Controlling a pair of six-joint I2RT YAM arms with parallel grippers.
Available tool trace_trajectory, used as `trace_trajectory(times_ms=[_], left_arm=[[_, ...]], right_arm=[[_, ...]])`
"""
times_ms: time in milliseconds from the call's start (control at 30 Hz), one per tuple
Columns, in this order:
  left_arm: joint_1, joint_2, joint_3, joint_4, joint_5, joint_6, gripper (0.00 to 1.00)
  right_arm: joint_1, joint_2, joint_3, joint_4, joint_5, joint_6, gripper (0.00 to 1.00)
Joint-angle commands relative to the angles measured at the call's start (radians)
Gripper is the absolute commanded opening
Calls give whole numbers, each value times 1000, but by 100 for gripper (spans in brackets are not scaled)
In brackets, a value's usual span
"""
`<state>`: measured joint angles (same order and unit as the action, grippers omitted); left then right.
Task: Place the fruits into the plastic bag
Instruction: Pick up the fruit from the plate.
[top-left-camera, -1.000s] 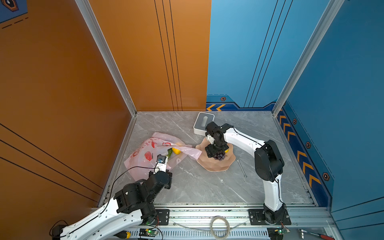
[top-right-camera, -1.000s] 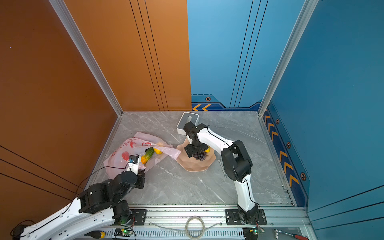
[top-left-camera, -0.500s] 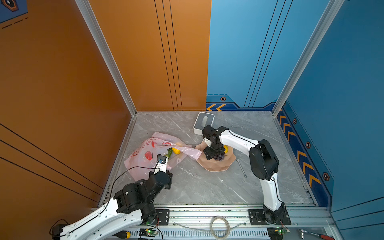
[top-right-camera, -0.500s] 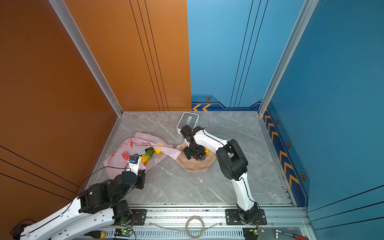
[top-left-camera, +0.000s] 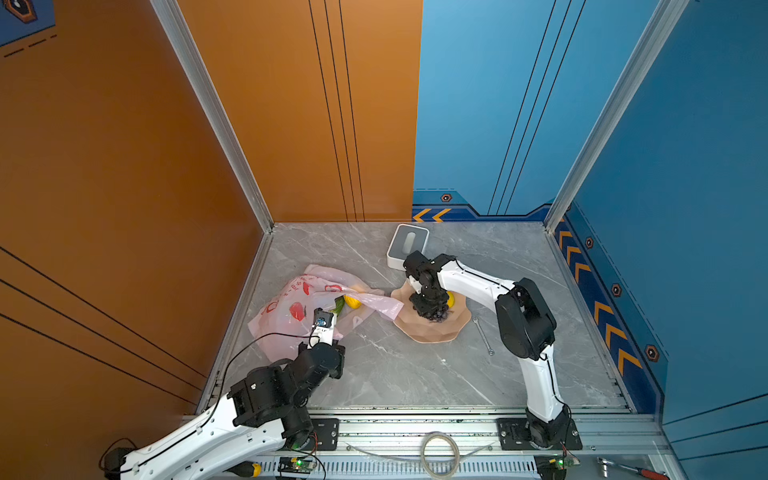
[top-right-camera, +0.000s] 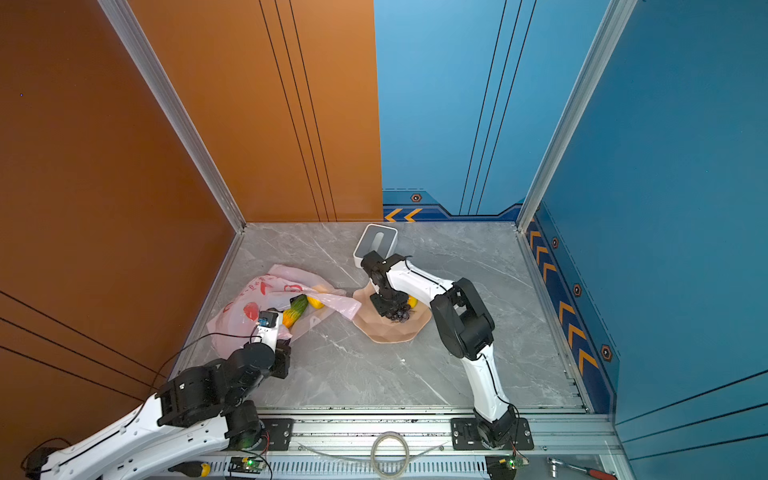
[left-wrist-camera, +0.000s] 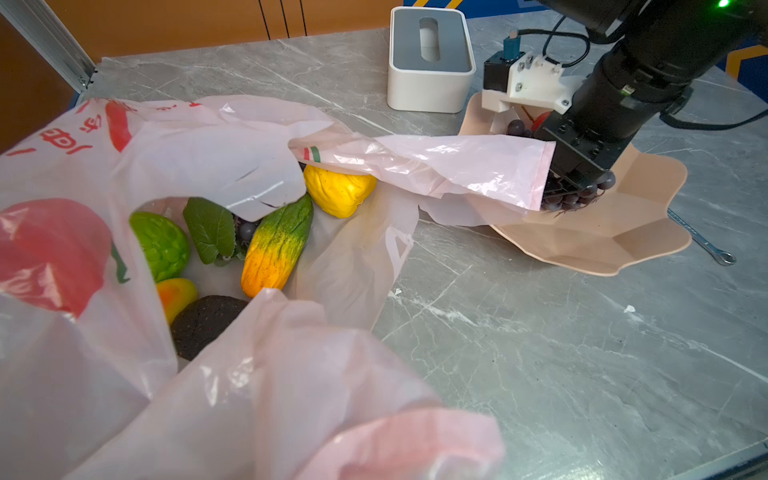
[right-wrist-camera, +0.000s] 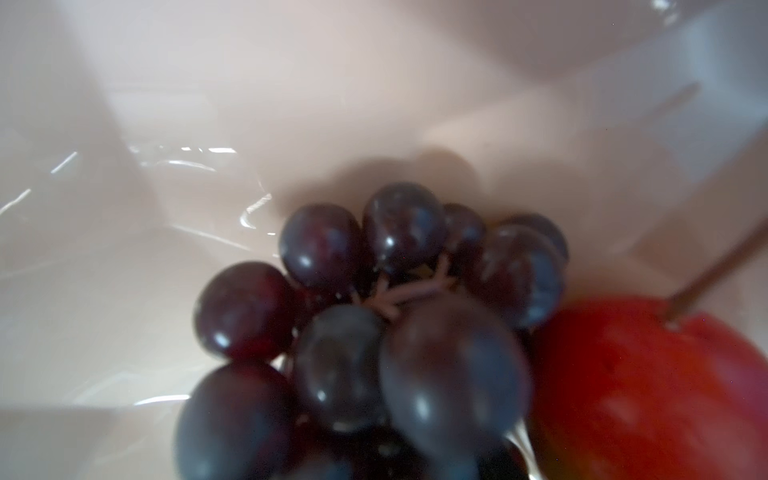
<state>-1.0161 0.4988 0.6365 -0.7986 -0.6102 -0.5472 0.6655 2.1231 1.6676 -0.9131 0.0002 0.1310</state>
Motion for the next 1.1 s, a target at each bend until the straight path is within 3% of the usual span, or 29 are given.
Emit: trace_trajectory(times_ms=[0,400,1067], left_arm=[[-12,4,2,-14,-18,-7,0],[-12,11,3,-14,-20,-6,0],[-10,16,4,-14,-16,-6,0]], right_arm=[[-14,-27,-30,33,-44,18,43],[-119,-160,-170,227,-355,104,25],[-247,-364,-424,610,-716,349,24]])
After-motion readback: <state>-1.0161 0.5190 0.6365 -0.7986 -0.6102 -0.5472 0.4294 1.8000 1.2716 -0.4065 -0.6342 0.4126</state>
